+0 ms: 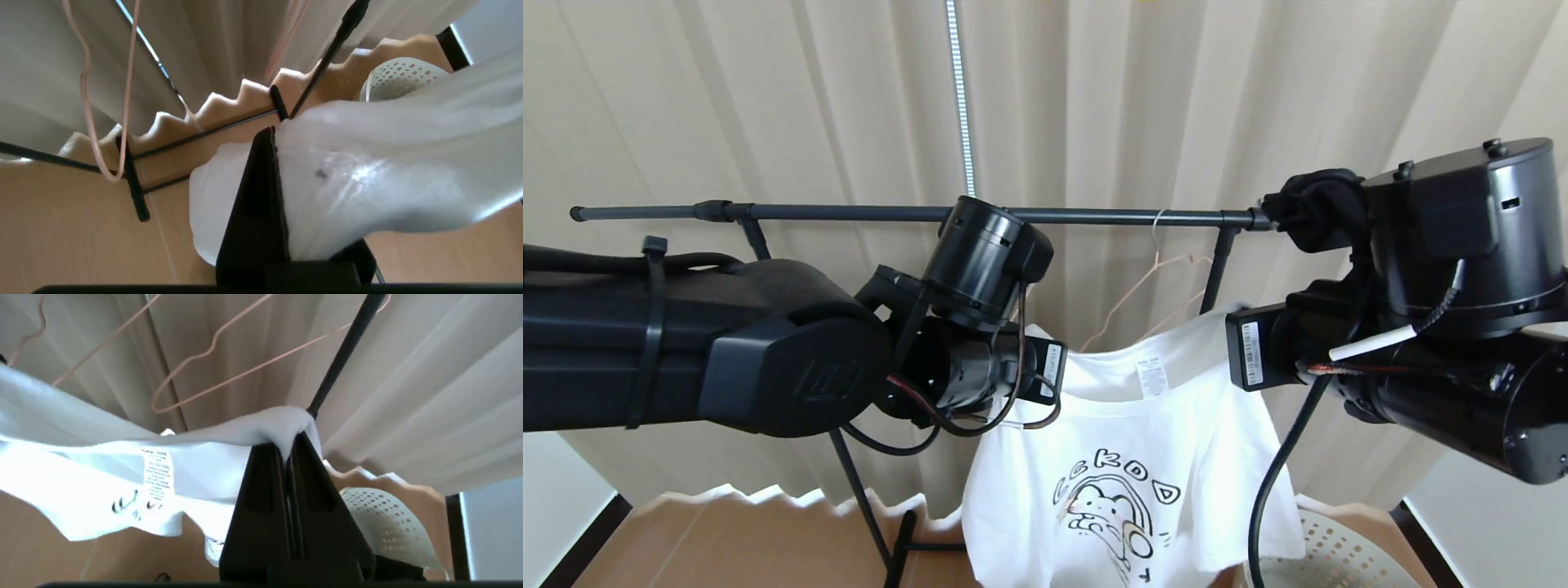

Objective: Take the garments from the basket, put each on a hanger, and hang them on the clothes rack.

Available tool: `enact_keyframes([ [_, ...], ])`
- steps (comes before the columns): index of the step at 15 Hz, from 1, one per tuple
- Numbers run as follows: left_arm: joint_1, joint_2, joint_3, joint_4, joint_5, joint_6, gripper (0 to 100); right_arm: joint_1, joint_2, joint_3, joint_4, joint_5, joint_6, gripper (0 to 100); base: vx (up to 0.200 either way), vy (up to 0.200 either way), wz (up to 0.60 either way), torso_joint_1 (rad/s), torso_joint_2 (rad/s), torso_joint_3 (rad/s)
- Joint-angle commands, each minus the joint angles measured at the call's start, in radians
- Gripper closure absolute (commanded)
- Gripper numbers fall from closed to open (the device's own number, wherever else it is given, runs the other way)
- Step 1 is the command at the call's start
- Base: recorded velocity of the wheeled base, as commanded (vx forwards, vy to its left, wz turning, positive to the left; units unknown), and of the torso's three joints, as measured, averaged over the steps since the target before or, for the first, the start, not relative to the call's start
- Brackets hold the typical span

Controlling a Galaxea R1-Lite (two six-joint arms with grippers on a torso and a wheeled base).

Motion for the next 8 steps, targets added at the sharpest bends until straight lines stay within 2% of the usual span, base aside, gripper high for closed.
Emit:
enact_keyframes([
  [1,0.003,0.035,-0.014,-0.004,0.000,0.007,100,0.017,0.009,0.027,-0.004,-0.006,-0.001,100,0.000,0.000,0.00,0.000,0.00,0.000],
  [8,0.009,0.032,-0.017,-0.002,-0.004,0.036,100,0.006,0.028,0.021,-0.019,0.002,0.008,100,0.000,0.000,0.00,0.000,0.00,0.000],
])
